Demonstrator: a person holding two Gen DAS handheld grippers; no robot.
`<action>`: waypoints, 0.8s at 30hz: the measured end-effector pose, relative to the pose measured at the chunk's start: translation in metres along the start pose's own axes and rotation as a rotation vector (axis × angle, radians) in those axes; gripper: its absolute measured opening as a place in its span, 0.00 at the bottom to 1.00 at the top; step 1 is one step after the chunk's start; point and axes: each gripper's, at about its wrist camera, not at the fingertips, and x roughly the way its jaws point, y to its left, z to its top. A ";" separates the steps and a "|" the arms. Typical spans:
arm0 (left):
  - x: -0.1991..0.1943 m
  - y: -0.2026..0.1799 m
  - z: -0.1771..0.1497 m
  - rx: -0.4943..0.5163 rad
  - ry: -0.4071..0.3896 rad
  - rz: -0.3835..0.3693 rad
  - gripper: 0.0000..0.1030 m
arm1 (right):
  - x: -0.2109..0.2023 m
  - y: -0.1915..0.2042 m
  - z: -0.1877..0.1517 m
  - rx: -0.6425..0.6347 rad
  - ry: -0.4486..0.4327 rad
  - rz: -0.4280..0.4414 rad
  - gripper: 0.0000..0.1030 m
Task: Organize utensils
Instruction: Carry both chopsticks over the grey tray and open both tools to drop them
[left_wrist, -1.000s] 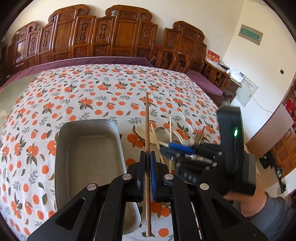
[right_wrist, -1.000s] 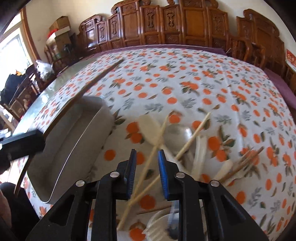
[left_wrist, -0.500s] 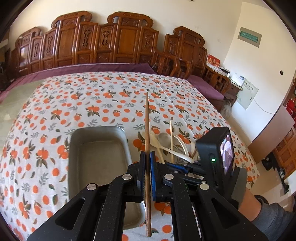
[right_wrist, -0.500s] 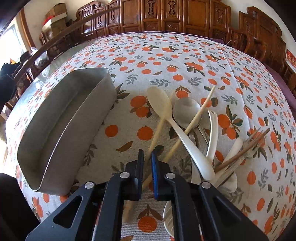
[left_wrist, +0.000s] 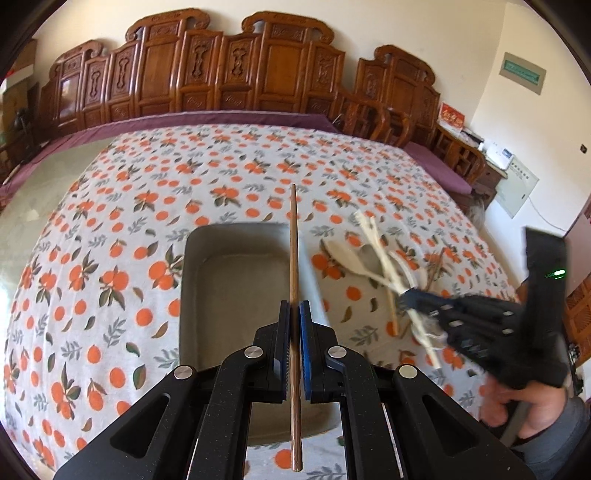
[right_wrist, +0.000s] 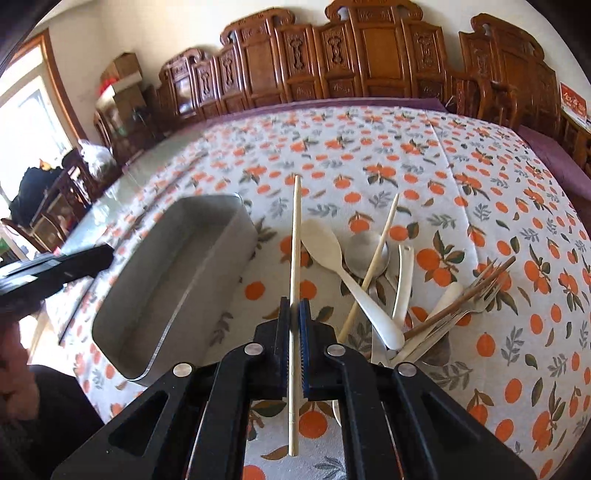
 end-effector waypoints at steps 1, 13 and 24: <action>0.004 0.002 -0.001 0.001 0.013 0.008 0.04 | -0.001 -0.001 0.000 -0.002 -0.004 0.003 0.06; 0.045 0.029 -0.012 -0.012 0.143 0.085 0.04 | 0.003 0.002 -0.002 -0.015 -0.003 0.014 0.06; 0.035 0.027 -0.006 0.007 0.111 0.102 0.04 | -0.001 0.021 0.005 -0.034 -0.006 0.036 0.06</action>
